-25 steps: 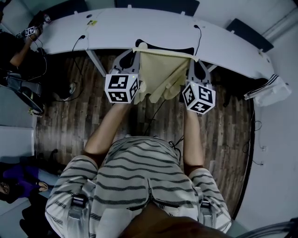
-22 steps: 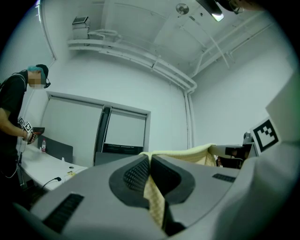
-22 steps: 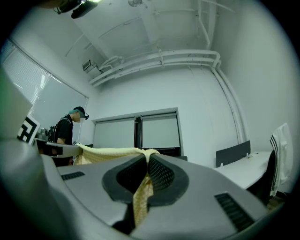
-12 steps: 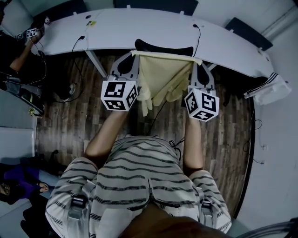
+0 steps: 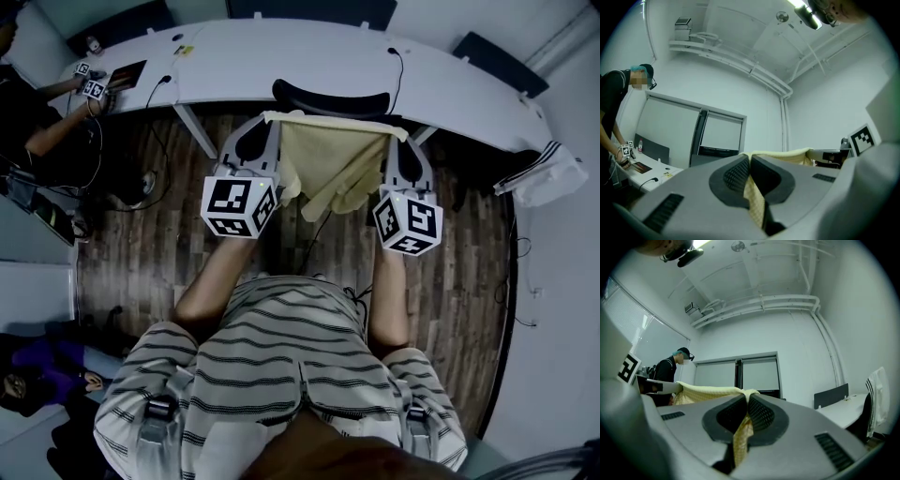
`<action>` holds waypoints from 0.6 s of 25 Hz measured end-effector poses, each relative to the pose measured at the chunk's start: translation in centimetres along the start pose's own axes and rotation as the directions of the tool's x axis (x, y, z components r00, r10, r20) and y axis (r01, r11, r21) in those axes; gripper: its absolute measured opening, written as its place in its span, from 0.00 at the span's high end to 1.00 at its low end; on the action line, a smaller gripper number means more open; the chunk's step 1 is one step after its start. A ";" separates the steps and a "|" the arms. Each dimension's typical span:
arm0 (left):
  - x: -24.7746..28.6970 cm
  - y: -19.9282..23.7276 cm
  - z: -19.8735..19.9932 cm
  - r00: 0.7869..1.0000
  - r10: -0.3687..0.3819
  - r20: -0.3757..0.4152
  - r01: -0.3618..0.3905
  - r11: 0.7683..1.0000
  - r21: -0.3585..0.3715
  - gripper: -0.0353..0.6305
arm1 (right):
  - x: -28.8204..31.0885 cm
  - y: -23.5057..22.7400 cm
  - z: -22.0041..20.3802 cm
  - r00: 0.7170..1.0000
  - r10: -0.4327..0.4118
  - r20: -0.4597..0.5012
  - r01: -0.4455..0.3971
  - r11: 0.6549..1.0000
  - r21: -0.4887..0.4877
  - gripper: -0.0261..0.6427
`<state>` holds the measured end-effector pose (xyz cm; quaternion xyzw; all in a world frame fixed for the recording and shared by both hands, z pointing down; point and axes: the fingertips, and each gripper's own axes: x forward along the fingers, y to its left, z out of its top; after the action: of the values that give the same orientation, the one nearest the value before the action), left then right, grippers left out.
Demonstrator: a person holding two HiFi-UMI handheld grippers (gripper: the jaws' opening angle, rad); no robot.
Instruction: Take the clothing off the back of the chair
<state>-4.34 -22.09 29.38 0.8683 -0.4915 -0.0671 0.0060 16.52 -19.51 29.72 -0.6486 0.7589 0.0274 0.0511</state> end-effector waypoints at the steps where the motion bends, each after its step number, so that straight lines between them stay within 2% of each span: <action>1: -0.2 -0.1 0.0 1.000 -0.001 0.001 0.001 1.000 0.001 0.91 | -0.3 0.1 0.0 1.000 0.000 0.002 0.000 1.000 -0.001 0.92; 15: -2.7 -0.6 -0.4 1.000 -0.010 -0.005 0.010 1.000 0.003 0.91 | -3.0 1.5 -0.5 1.000 -0.008 -0.001 0.008 1.000 -0.020 0.92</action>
<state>-5.18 -19.47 30.03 0.8710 -0.4871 -0.0644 0.0056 15.47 -16.40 30.47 -0.6521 0.7561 0.0344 0.0443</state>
